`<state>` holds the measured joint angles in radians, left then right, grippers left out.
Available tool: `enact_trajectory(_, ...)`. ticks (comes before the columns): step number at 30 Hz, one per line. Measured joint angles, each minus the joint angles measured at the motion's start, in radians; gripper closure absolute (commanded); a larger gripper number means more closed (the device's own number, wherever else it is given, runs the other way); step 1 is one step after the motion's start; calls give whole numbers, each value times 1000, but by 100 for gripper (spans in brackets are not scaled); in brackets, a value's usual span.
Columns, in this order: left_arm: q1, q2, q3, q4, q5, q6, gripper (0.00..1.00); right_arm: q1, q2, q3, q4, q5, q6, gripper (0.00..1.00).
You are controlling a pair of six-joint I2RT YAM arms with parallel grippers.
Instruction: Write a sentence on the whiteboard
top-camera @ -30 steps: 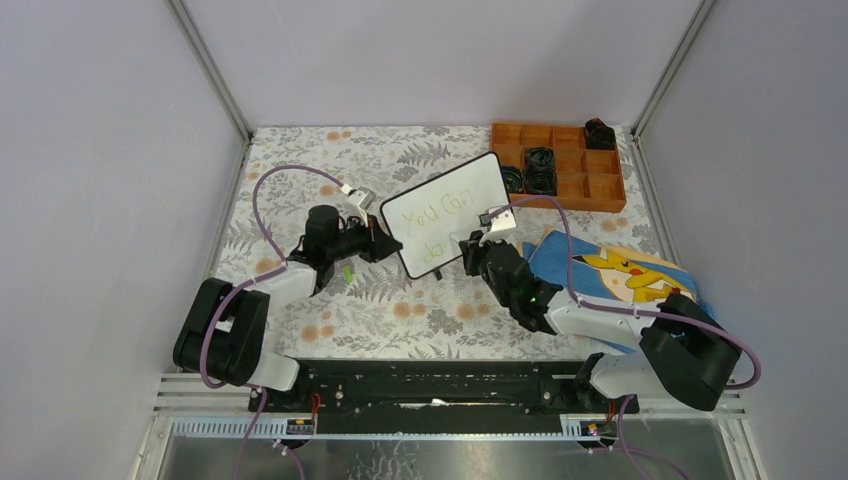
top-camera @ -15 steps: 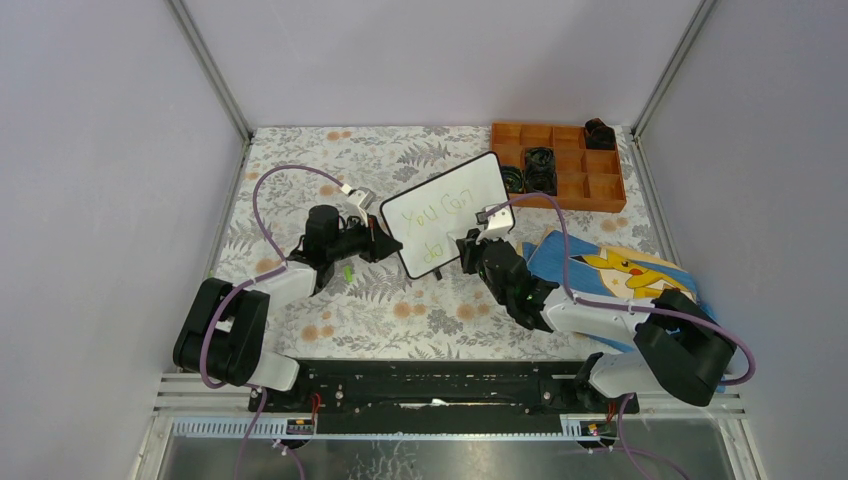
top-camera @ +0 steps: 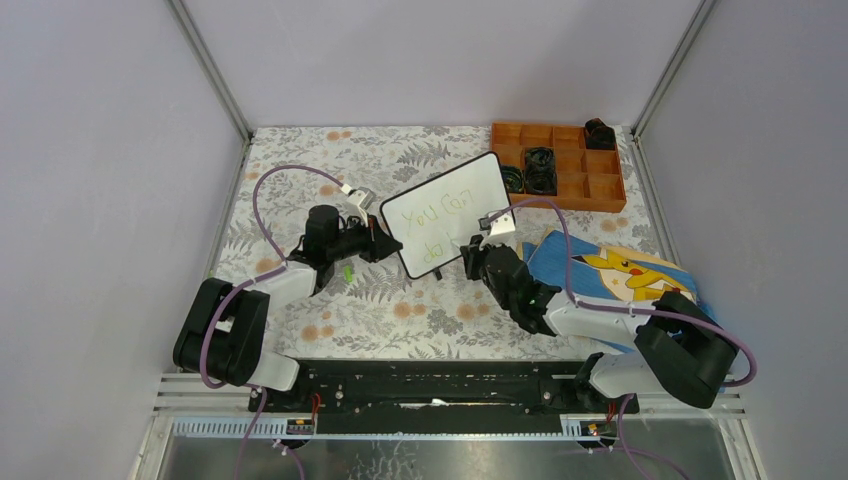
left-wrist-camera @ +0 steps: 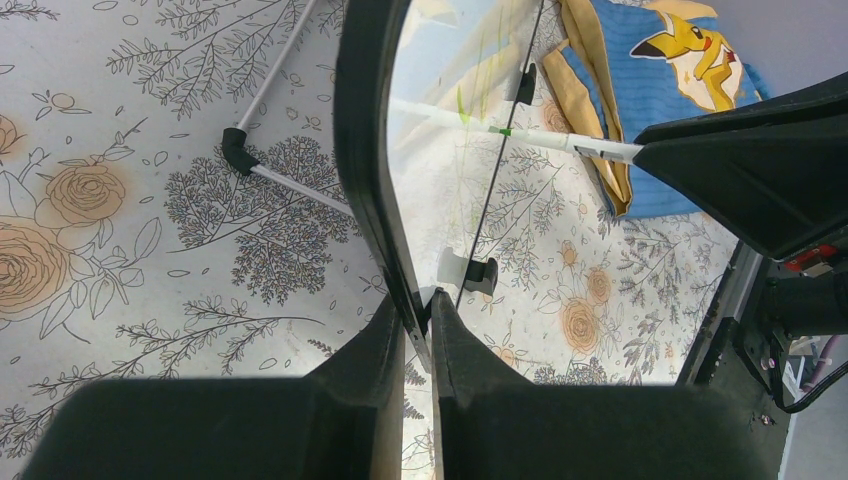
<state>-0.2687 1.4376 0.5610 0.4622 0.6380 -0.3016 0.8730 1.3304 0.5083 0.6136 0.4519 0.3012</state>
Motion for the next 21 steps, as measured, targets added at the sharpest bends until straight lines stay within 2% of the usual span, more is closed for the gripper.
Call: enact_trajectory(21,-7,-1,0,0,-9,6,100,-1,-15,-9,-59,31,10,100)
